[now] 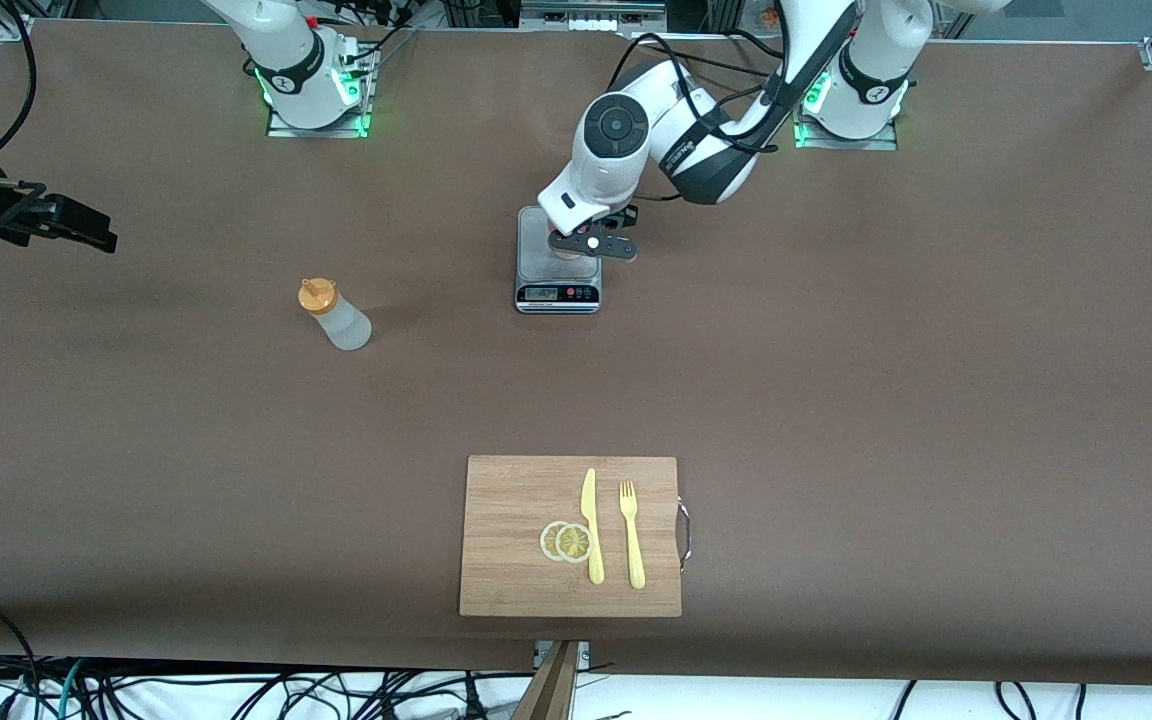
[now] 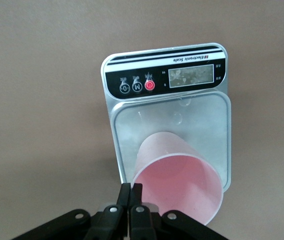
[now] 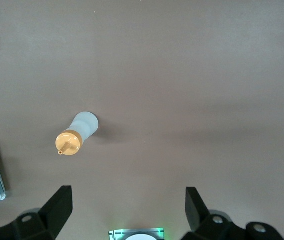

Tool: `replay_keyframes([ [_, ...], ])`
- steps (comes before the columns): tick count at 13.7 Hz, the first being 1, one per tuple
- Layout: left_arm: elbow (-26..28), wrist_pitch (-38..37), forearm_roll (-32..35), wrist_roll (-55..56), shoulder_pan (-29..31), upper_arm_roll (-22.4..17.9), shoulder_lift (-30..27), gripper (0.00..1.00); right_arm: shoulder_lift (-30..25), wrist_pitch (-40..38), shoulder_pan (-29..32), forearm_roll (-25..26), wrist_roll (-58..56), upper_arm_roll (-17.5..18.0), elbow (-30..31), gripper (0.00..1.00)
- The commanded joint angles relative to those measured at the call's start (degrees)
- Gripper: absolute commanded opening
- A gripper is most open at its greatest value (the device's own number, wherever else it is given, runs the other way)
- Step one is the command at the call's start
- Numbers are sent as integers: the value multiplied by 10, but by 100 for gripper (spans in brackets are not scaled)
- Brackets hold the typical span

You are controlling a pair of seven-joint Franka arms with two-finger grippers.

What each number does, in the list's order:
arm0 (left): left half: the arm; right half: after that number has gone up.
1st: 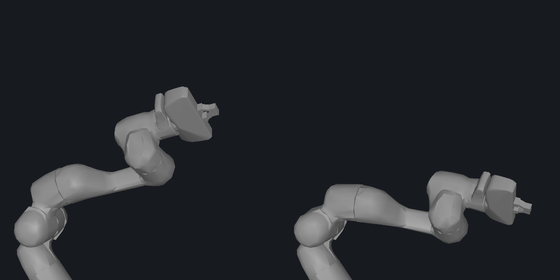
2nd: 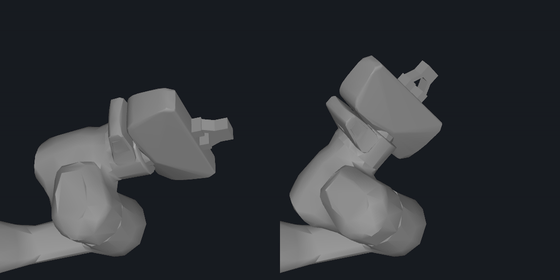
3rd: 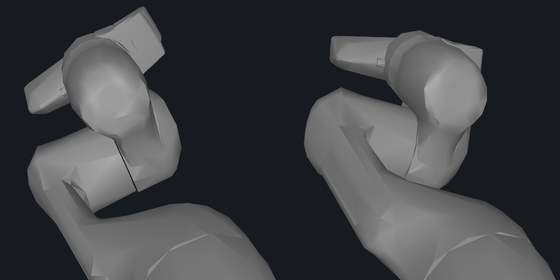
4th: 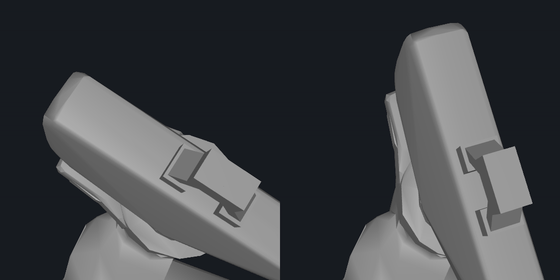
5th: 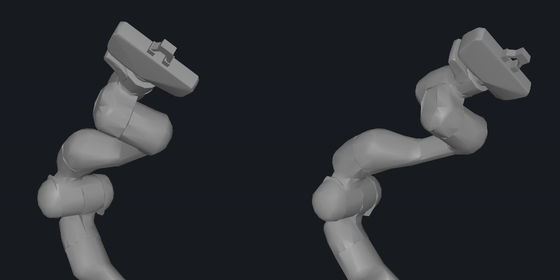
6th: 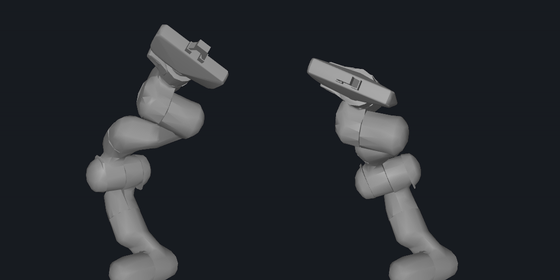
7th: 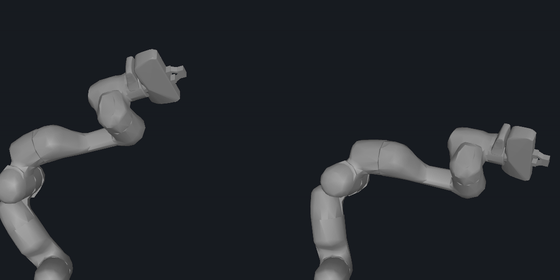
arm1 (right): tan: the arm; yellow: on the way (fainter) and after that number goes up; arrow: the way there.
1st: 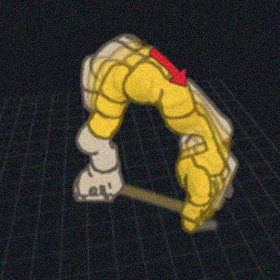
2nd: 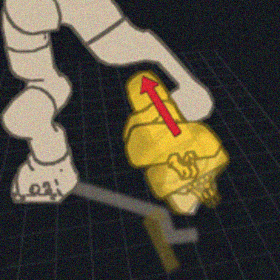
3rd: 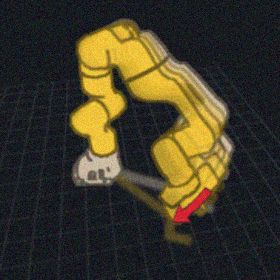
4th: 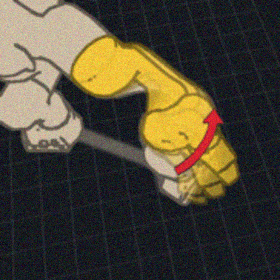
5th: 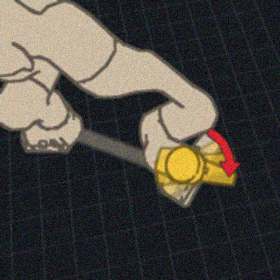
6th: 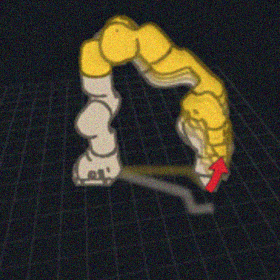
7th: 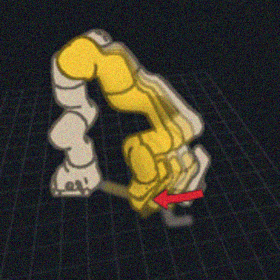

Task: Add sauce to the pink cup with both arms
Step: 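Carry the pink cup with the left gripper onto the scale, then release the cup and withdraw the left gripper while the right gripper reaches the bottle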

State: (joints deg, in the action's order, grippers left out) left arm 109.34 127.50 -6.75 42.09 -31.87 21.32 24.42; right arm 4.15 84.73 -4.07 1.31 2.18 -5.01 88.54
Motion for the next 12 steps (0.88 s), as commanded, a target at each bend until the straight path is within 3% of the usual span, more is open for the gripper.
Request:
replay_keyframes([
  [1, -13, 12, -4, 13, -9, -3, 14, 0, 11, -2, -1, -3, -32, -1, -7, 100],
  [2, -14, 12, -4, 13, -8, -3, 14, 5, 19, -3, -1, -3, -58, 0, -7, 100],
  [3, -15, 12, -8, 13, -7, -4, 14, 59, 28, -2, -1, -3, -100, 0, -7, 100],
  [4, -15, 12, -9, 9, -6, -6, 12, 100, 38, -1, 0, -8, -154, 1, -7, 100],
  [6, -36, 1, -12, 7, -1, -8, 8, 100, 78, -1, 19, -90, -290, -4, -9, 100],
  [11, -135, -119, -27, 4, 36, -28, -17, 100, 154, -1, 50, -154, -520, -4, 12, 100],
  [12, -148, -131, -27, 4, 41, -40, -28, 100, 172, 1, 69, -191, -578, -4, 19, 100],
])
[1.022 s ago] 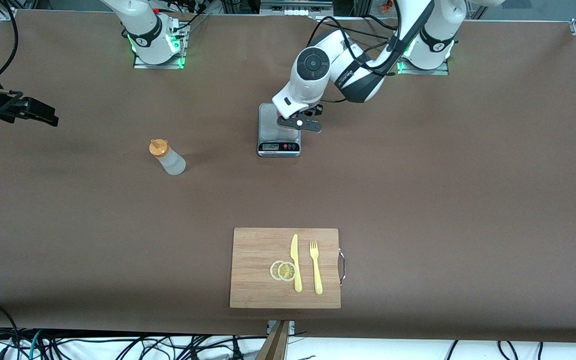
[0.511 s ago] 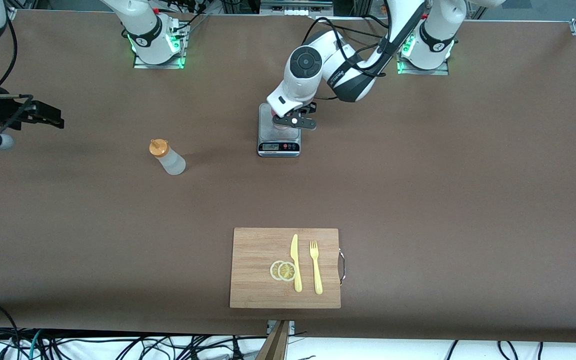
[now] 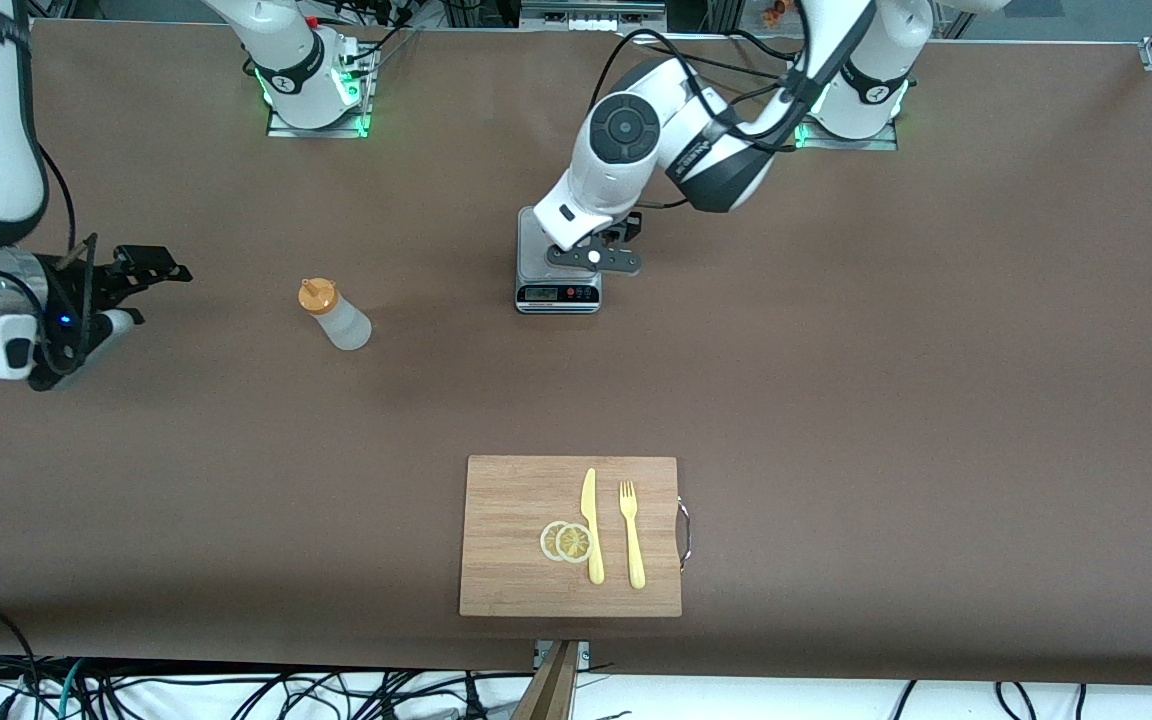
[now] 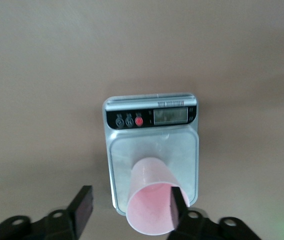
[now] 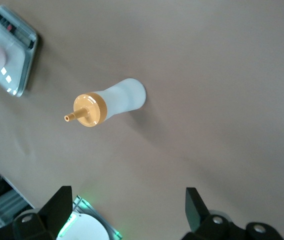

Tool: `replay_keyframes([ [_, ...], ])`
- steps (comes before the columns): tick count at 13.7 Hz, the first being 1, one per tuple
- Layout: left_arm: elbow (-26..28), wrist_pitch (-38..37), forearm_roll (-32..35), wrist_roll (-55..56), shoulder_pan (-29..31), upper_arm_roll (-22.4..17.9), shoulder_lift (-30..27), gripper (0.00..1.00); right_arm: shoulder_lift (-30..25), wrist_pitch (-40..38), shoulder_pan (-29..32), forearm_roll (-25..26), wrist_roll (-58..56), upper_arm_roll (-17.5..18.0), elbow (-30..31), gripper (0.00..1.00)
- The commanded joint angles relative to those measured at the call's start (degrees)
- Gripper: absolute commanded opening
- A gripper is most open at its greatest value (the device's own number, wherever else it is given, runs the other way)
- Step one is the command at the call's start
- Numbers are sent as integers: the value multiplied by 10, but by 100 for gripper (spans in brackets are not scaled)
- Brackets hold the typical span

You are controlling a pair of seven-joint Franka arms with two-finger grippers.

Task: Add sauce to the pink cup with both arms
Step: 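Release the cup and withdraw the left gripper while the right gripper reaches the bottle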

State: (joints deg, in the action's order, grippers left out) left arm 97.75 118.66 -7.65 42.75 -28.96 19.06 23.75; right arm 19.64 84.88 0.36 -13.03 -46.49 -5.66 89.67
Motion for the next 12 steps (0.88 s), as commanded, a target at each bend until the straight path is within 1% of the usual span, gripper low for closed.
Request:
replay_keyframes([
  [1, -41, -49, -18, -2, 23, -26, -29, 100, 30, -1, 40, -99, -165, 2, 18, 100],
  [3, -49, -55, -12, -2, 62, -35, -50, 100, 83, -6, 76, -152, -294, 3, 20, 100],
  [4, -50, -63, -12, -2, 85, -48, -65, 100, 102, -13, 86, -181, -354, 2, 21, 100],
  [6, -50, -91, -11, -37, 131, -66, -94, 100, 125, -8, 100, -226, -454, 2, 53, 100],
  [8, -62, -137, -10, -112, 184, -78, -116, 100, 123, 17, 101, -281, -531, -4, 115, 100],
  [10, -109, -211, -10, -187, 230, -103, -118, 100, 119, 52, 102, -319, -623, -5, 168, 100],
  [12, -146, -268, -9, -287, 239, -160, -118, 100, 116, 86, 102, -373, -714, -5, 226, 100],
])
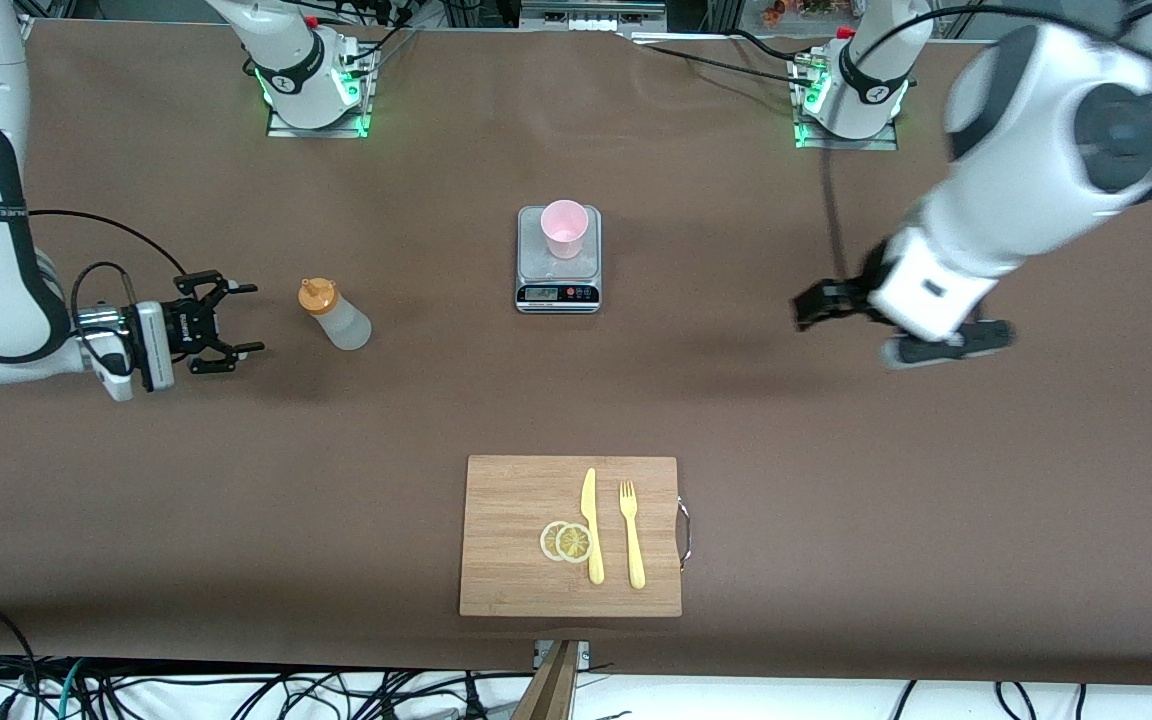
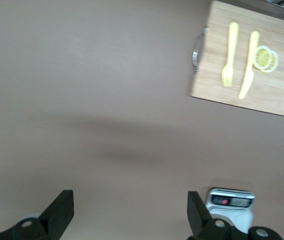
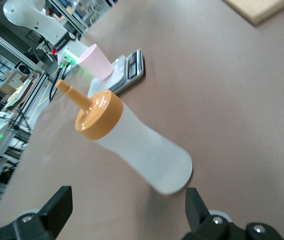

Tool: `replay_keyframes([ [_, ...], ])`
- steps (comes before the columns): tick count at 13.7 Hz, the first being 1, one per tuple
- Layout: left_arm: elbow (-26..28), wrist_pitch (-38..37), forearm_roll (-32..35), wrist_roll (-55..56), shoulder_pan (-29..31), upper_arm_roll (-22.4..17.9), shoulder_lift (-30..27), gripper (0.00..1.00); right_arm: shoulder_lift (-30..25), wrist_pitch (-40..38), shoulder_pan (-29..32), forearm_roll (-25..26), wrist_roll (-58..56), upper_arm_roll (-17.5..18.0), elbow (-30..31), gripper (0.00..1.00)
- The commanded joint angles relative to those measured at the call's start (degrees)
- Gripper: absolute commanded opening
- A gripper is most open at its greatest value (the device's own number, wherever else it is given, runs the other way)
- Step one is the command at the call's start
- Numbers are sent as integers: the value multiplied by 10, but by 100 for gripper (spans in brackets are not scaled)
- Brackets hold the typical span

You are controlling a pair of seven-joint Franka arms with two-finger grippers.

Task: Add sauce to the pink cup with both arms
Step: 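Release the cup and withdraw the left gripper while the right gripper reaches the bottle, then grasp the orange-capped squeeze bottle with the right gripper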

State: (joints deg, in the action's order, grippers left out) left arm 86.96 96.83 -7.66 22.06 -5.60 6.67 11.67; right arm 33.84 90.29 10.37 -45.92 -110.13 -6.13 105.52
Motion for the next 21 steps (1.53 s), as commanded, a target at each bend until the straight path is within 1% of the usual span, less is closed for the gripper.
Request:
replay_keyframes([
  [1, -51, -70, -9, -123, 7, -64, 3, 100, -23, 40, 1, -64, -123, 1, 78, 100],
  [3, -69, -109, -8, -176, 8, -100, 3, 100, -13, 45, 2, -96, -199, 1, 92, 100],
  [5, -74, -124, -8, -244, 11, -134, 3, 100, -1, 40, 2, -123, -267, 1, 97, 100],
  [6, -75, -130, -8, -268, 12, -143, 2, 100, 6, 39, 2, -129, -296, 1, 98, 100],
  [8, -75, -141, 4, -277, 12, -148, 2, 100, 24, 37, 0, -145, -333, 4, 98, 100],
  [10, -76, -142, 24, -276, 9, -141, 3, 100, 34, 30, -2, -152, -353, 13, 98, 100],
  [14, -76, -142, 19, -274, 9, -144, 4, 100, 36, -2, -10, -157, -366, 22, 95, 100],
  [18, -76, -141, 18, -274, 9, -145, 5, 100, 37, -15, -21, -156, -372, 23, 94, 99],
  [19, -76, -141, 16, -274, 9, -146, 5, 100, 37, -15, -22, -156, -371, 23, 93, 97],
  [20, -76, -141, 15, -274, 9, -146, 5, 100, 40, -14, -24, -156, -366, 23, 92, 82],
  [21, -76, -141, 15, -274, 9, -146, 5, 100, 42, -14, -25, -155, -363, 25, 86, 60],
])
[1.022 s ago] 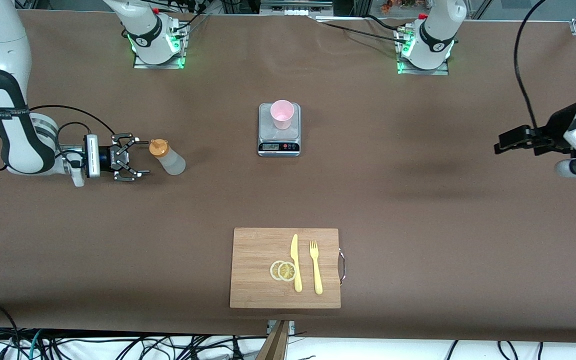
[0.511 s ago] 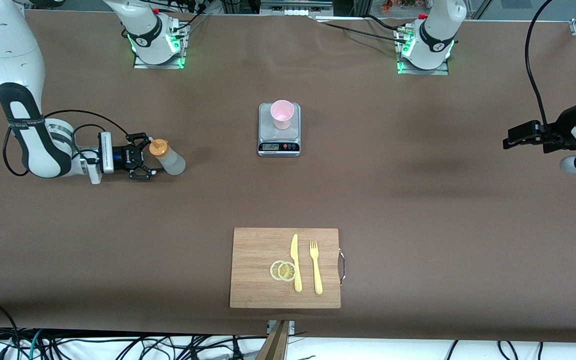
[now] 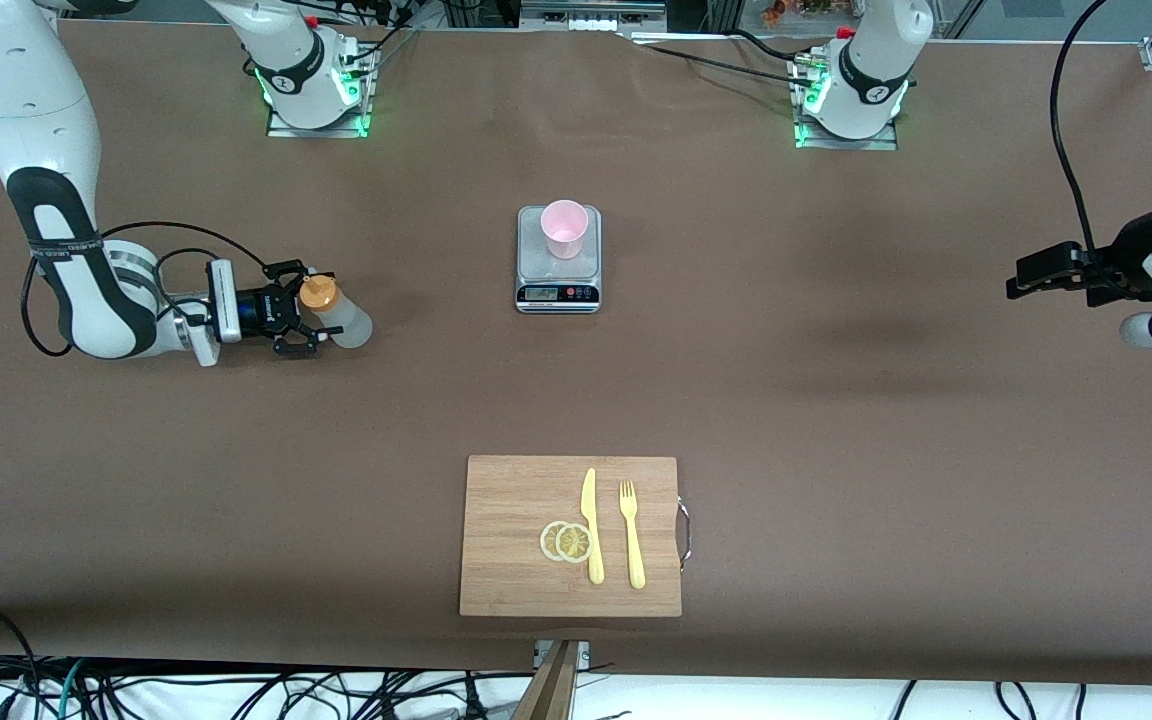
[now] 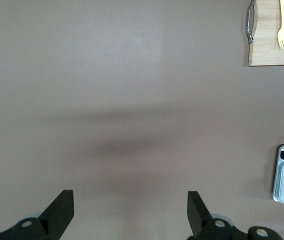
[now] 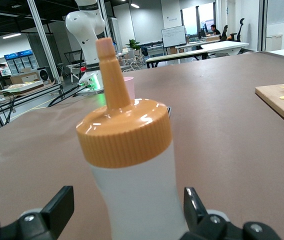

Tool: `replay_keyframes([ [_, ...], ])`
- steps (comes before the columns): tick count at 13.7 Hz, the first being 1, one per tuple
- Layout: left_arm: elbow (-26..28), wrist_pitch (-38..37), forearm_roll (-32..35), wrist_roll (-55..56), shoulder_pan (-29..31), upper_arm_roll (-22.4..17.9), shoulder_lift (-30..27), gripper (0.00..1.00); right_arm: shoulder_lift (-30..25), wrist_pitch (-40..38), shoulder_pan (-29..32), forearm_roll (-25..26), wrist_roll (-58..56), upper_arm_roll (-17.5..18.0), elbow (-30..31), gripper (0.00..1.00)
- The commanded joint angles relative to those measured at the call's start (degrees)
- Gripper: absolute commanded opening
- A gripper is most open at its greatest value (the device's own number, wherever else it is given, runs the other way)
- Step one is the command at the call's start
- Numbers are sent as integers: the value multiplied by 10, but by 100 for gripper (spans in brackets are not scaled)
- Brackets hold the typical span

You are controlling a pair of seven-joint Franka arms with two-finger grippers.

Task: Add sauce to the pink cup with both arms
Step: 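Grasp the orange-capped squeeze bottle with the right gripper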

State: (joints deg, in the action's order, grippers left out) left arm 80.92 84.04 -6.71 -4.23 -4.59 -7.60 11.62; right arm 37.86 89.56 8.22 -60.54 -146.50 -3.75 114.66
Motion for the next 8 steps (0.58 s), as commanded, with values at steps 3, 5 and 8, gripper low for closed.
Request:
replay_keyframes([
  [3, -16, -13, 5, -11, -6, -2, 7, 100, 5, -3, -6, -4, 13, 2, -13, 29],
  [5, -16, -13, 5, -11, -7, -2, 7, 100, 5, -2, -8, 2, 32, 2, -21, 24],
  [8, -16, -13, 5, -11, -7, -2, 7, 100, 2, -3, -18, 43, 81, 2, -57, 8],
])
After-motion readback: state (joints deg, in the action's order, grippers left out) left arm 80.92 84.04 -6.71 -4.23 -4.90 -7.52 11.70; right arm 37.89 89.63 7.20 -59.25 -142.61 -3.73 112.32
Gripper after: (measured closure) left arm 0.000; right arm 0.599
